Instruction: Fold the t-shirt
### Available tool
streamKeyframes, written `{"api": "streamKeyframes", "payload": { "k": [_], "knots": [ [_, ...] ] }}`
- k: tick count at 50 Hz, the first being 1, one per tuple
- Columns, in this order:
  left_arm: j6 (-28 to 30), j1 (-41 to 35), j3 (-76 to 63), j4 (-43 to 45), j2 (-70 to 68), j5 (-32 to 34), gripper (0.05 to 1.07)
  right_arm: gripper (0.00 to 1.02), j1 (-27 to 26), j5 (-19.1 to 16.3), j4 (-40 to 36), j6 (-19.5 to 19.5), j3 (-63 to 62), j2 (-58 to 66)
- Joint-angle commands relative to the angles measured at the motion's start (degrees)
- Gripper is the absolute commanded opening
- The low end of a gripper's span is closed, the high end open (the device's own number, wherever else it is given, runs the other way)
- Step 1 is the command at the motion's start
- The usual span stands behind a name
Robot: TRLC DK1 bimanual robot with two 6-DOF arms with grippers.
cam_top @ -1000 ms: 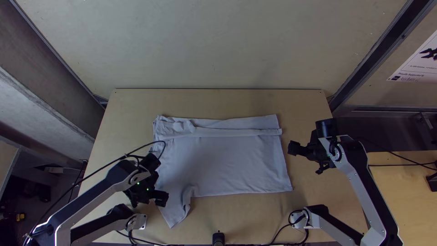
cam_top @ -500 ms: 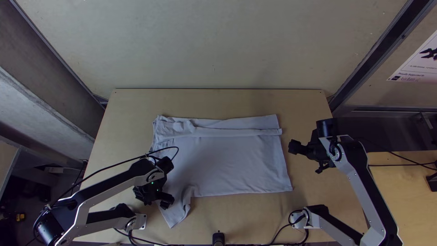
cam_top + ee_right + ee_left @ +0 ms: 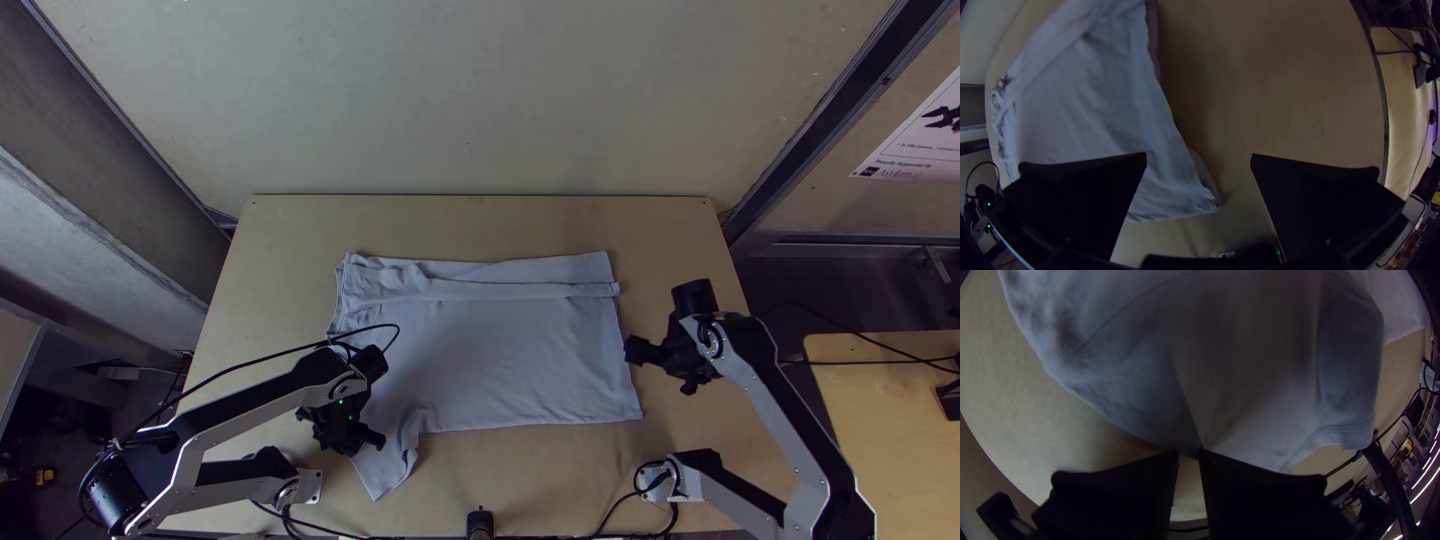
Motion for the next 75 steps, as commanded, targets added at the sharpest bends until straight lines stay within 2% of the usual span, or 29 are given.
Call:
{"api": "streamKeyframes", "payload": {
  "k": [1,2,5,18,29,32,41,50,54,57,60,64,68,75],
  "knots": [
    [-0.1,-0.7,-0.4,4.3,0.4,2.0,0.21,0.95,0.2,-0.1,-0.8,-1.4,-2.8,0.8],
    [-0.1,-0.7,-0.3,4.3,0.3,2.0,0.20,0.95,0.2,-0.1,-0.9,-1.7,-3.2,1.0],
    [-0.1,-0.6,0.1,4.5,-0.1,1.9,0.08,0.95,0.3,-0.1,-0.9,-2.3,-4.2,1.1],
    [-0.1,1.0,0.7,5.1,-2.3,1.8,0.08,0.95,0.9,-0.2,-1.6,-3.8,-7.0,5.4],
    [2.2,8.0,4.7,2.9,-5.5,1.8,0.08,0.92,3.7,-0.2,-4.3,-4.7,-8.8,8.3],
    [3.8,10.3,5.8,1.4,-6.1,1.9,0.08,0.88,4.7,-0.3,-5.6,-5.5,-9.5,8.3],
    [6.3,15.2,7.3,-0.5,-7.2,1.9,0.08,0.86,7.0,-1.2,-5.5,-5.6,-10.7,9.6],
    [6.6,15.5,7.3,-0.6,-7.5,1.9,0.08,0.83,7.8,-1.5,-2.6,-5.2,-11.5,12.6],
    [6.5,15.5,7.3,-0.6,-7.5,1.9,0.08,0.83,9.8,-2.1,-1.9,-4.5,-11.6,13.4],
    [6.5,15.5,7.3,-0.5,-7.4,1.9,0.08,0.74,11.1,-2.1,-1.0,-3.8,-11.6,13.4],
    [6.5,15.5,7.3,-0.5,-7.4,1.9,0.08,0.61,11.6,-2.1,1.0,-3.4,-11.8,12.3],
    [6.5,15.5,7.4,-0.5,-7.3,1.9,0.08,0.37,12.4,-2.0,2.5,-3.3,-11.8,10.2],
    [6.6,15.5,7.6,-0.5,-7.4,1.9,0.08,0.03,13.2,-1.8,4.4,-3.3,-12.1,6.9],
    [7.6,17.7,8.8,-0.8,-8.0,1.9,0.08,0.03,13.2,-1.5,4.0,-3.3,-11.3,4.4]
  ]
}}
